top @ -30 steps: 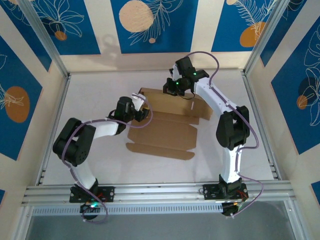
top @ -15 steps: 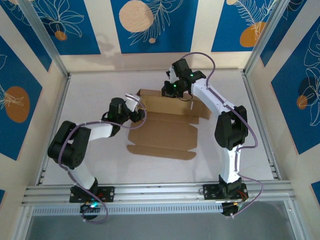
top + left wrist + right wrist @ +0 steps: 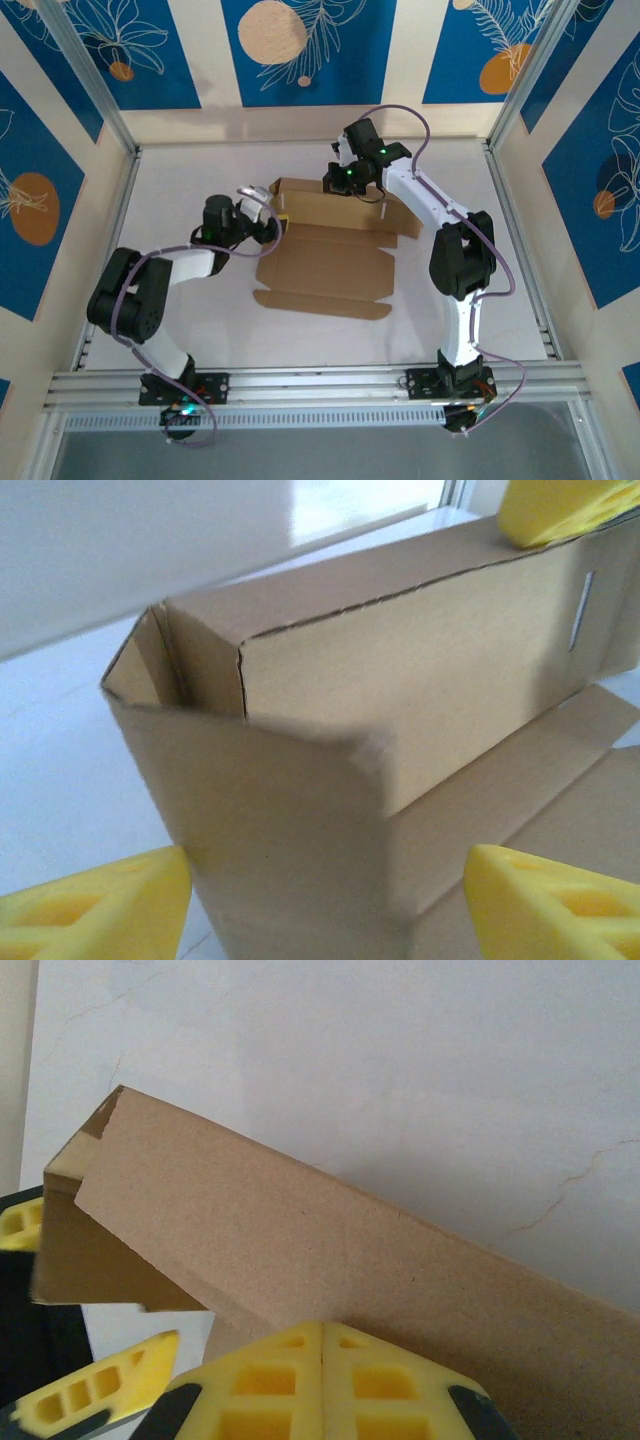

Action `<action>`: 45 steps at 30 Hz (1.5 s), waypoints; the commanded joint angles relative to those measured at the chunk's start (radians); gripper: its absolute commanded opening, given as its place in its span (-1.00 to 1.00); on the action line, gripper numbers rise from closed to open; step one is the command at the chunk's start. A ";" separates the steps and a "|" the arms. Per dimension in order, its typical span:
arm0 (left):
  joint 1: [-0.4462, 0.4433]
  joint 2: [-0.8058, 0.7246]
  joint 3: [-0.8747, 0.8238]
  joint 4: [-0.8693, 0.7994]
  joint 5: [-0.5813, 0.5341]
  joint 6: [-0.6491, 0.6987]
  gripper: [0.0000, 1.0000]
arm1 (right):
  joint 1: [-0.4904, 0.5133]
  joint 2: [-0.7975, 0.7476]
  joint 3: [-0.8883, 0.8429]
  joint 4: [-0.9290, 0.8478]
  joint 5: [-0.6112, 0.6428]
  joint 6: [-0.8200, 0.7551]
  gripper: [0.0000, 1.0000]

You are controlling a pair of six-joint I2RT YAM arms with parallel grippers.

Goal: Fold the paper box

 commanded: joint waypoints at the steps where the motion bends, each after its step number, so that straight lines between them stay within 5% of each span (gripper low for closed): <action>1: 0.027 -0.056 -0.057 0.116 0.045 -0.017 0.43 | 0.012 -0.007 -0.029 -0.026 0.004 -0.021 -0.97; 8: 0.068 -0.159 -0.126 0.181 -0.002 -0.065 0.44 | 0.014 -0.011 -0.032 -0.020 -0.001 -0.020 -0.98; 17: 0.220 -0.110 -0.118 0.405 -0.024 -0.329 0.39 | 0.015 -0.017 -0.037 -0.021 -0.002 -0.018 -0.98; 21: 0.258 -0.078 -0.016 0.175 -0.107 -0.309 0.31 | 0.017 -0.018 -0.032 -0.023 -0.001 -0.019 -0.98; 29: 0.217 0.048 0.218 -0.340 -0.036 -0.057 0.24 | 0.026 -0.001 -0.002 -0.036 0.001 -0.018 -0.98; 37: 0.100 0.092 0.336 -0.559 -0.029 0.107 0.25 | 0.028 0.003 0.015 -0.043 0.004 -0.016 -0.98; 45: 0.036 0.036 0.271 -0.569 -0.007 0.176 0.26 | 0.029 0.003 0.011 -0.042 0.004 -0.015 -0.98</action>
